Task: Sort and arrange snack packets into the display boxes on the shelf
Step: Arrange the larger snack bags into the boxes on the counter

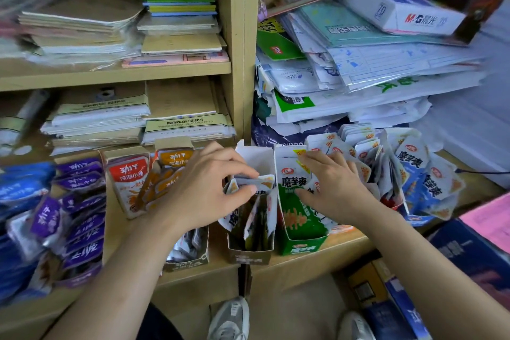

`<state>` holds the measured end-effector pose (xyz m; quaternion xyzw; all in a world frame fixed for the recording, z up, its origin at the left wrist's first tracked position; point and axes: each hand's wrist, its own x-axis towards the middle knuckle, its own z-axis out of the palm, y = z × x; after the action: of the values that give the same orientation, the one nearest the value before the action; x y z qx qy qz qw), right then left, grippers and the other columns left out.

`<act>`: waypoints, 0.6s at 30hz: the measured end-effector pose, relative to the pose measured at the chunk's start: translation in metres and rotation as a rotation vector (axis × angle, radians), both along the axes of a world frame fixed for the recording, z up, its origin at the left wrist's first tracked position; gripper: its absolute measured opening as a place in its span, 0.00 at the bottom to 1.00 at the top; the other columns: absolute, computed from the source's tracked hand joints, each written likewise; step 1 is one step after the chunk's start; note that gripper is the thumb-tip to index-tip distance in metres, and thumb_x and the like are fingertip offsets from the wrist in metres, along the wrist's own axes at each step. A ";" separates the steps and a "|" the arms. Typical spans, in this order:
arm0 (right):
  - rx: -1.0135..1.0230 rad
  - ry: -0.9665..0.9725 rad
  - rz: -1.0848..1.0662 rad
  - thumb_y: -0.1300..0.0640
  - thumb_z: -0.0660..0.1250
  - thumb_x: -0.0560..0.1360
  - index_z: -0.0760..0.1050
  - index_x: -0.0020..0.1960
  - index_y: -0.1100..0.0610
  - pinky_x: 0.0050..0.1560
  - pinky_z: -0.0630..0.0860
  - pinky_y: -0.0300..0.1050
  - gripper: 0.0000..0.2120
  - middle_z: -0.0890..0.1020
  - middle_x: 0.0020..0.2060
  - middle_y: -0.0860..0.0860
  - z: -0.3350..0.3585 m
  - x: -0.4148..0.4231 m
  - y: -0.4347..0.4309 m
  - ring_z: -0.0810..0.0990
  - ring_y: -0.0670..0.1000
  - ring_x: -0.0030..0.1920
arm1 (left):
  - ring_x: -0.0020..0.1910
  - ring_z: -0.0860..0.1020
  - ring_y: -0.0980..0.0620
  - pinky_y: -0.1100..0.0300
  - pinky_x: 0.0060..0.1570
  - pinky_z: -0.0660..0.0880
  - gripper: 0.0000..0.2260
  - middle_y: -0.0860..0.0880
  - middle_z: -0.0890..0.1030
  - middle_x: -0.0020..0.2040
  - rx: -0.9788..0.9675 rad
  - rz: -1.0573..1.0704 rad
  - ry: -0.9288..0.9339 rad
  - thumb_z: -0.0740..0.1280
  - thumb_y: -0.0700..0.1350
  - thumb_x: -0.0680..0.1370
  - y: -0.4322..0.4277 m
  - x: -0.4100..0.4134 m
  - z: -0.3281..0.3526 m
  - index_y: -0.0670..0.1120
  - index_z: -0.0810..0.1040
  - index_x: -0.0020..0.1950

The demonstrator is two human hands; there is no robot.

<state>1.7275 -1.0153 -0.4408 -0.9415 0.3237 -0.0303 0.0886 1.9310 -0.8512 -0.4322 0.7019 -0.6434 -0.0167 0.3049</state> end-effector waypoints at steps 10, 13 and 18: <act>0.014 -0.356 0.121 0.59 0.75 0.73 0.84 0.44 0.46 0.52 0.68 0.58 0.08 0.79 0.39 0.42 -0.001 -0.012 -0.007 0.69 0.52 0.50 | 0.56 0.70 0.57 0.50 0.56 0.72 0.16 0.63 0.80 0.53 0.074 0.012 0.086 0.60 0.58 0.79 -0.013 0.000 -0.009 0.57 0.84 0.59; 0.060 -0.361 0.238 0.58 0.76 0.73 0.84 0.45 0.44 0.53 0.70 0.60 0.08 0.80 0.41 0.39 0.005 -0.033 -0.004 0.71 0.50 0.52 | 0.56 0.70 0.56 0.50 0.56 0.72 0.12 0.62 0.81 0.53 0.062 0.013 0.099 0.63 0.54 0.82 -0.015 0.000 -0.009 0.55 0.84 0.58; 0.188 -0.368 0.304 0.60 0.76 0.73 0.84 0.45 0.47 0.50 0.77 0.56 0.08 0.82 0.42 0.38 0.008 -0.043 -0.007 0.78 0.45 0.51 | 0.52 0.76 0.54 0.50 0.52 0.74 0.07 0.60 0.81 0.48 -0.009 0.077 0.117 0.68 0.48 0.79 -0.019 -0.001 -0.007 0.54 0.86 0.51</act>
<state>1.6850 -1.0227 -0.4327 -0.9456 0.1584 -0.1572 0.2368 1.9303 -0.8699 -0.4395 0.7225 -0.5972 -0.0432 0.3456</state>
